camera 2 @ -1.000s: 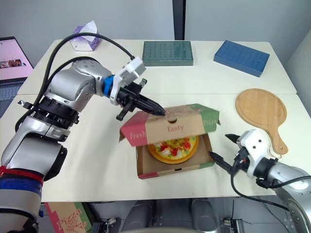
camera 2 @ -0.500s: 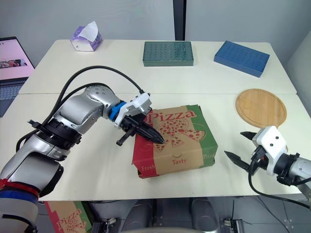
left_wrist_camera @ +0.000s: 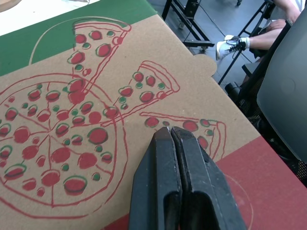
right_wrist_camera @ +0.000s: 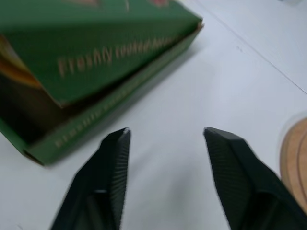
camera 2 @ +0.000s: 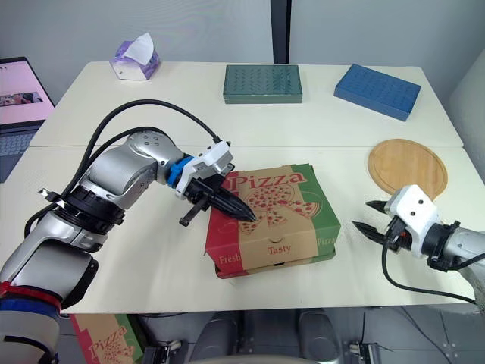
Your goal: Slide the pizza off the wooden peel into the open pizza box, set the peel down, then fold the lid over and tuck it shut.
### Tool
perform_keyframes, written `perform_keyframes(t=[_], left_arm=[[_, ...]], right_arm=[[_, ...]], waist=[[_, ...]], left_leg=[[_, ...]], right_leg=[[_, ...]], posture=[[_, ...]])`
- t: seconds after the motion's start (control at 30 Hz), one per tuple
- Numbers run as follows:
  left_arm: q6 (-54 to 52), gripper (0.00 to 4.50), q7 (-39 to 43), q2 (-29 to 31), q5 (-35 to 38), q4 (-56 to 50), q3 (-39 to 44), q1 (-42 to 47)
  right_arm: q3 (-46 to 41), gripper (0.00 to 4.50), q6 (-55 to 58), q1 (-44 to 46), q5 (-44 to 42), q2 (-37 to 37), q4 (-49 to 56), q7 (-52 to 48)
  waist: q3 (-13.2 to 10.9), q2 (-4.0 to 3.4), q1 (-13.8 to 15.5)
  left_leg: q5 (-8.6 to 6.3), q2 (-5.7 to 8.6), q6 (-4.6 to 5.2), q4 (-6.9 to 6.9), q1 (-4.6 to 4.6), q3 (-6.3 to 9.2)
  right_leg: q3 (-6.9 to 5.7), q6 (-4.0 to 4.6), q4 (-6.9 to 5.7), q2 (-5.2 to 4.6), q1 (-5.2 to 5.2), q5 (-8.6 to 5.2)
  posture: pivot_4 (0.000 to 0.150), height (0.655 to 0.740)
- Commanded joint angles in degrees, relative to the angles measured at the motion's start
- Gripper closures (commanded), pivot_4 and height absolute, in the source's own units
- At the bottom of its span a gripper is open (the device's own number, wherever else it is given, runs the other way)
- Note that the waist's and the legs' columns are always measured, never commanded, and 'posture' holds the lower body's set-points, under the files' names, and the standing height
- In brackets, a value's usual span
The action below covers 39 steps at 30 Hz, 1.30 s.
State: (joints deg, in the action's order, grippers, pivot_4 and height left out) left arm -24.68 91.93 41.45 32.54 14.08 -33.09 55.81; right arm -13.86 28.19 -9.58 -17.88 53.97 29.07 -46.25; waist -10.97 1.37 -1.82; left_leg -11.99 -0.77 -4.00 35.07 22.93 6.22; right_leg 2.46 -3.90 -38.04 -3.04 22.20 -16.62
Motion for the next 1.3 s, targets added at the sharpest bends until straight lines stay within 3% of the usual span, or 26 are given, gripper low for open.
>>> perform_keyframes(t=[0.03, 0.13, 0.5, 0.67, 0.9, 1.0, 1.3], left_arm=[[-0.15, 4.5, 0.57, 0.26, -0.21, -1.26, 2.22, 0.32], [0.11, 4.5, 0.57, 0.37, -0.42, -1.07, 2.23, 0.37], [1.99, 4.5, 0.57, 0.17, -1.85, 2.69, 1.8, 2.29], [2.61, 4.5, 0.57, 0.23, -2.01, 3.25, 1.56, 2.67], [2.91, 4.5, 0.57, 0.61, -1.66, 3.06, 1.54, 2.67], [3.15, 4.5, 0.57, 0.95, -1.42, 2.79, 1.27, 2.68], [3.5, 4.5, 0.57, 1.31, -1.17, 1.67, 0.42, 1.98]], right_arm=[[3.56, 3.4, -4.61, -0.55, 4.08, 0.33, -1.13, -0.98], [6.88, 4.44, -3.71, -0.55, 2.26, -1.13, 1.16, -2.56], [13.08, 4.48, 1.51, 0.27, -3.46, -4.84, 9.85, -3.98], [14.48, 4.48, 2.1, 0.09, -1.7, -5.07, 10.89, -2.81], [3.45, 4.48, 2.12, -2.7, -3.9, -1.88, 9.11, -4.86], [-2.07, 3.93, 5.46, -2.0, -9.2, -1.03, 10.89, -6.42], [-11.09, 0.91, 18.89, 6.31, -30.24, -0.11, 15.54, -2.99]], waist=[[0.0, 0.0, -0.03], [0.0, -0.01, -0.2], [0.0, 0.0, -0.1], [0.0, -0.01, -0.08], [0.0, -0.01, 0.05], [0.01, -0.01, -0.02], [0.01, -0.01, 0.03]], left_leg=[[0.0, 0.0, 0.0, 0.0, 0.0, 0.0], [0.0, 0.0, 0.0, 0.01, -0.02, -0.01], [0.0, -0.01, 0.0, 0.05, -0.02, 0.01], [0.0, 0.0, 0.0, 0.05, -0.02, 0.02], [0.0, 0.0, 0.0, 0.08, 0.0, 0.02], [0.0, 0.0, 0.0, 0.09, -0.02, 0.02], [0.0, 0.0, 0.0, 0.12, -0.02, 0.03]], right_leg=[[0.01, -0.01, 0.0, 0.0, 0.0, -0.01], [0.02, -0.01, -0.04, 0.0, 0.01, -0.01], [0.01, -0.03, -0.07, 0.0, 0.0, -0.01], [0.0, -0.04, -0.08, 0.0, 0.0, -0.01], [0.0, 0.0, -0.07, 0.0, -0.02, 0.02], [0.0, 0.0, -0.12, 0.0, -0.02, 0.02], [0.0, 0.04, -0.13, 0.0, -0.04, 0.04]], posture=[[0.15, 0.74], [0.15, 0.74], [0.15, 0.74], [0.15, 0.74], [0.15, 0.74], [0.15, 0.74], [0.15, 0.74]])
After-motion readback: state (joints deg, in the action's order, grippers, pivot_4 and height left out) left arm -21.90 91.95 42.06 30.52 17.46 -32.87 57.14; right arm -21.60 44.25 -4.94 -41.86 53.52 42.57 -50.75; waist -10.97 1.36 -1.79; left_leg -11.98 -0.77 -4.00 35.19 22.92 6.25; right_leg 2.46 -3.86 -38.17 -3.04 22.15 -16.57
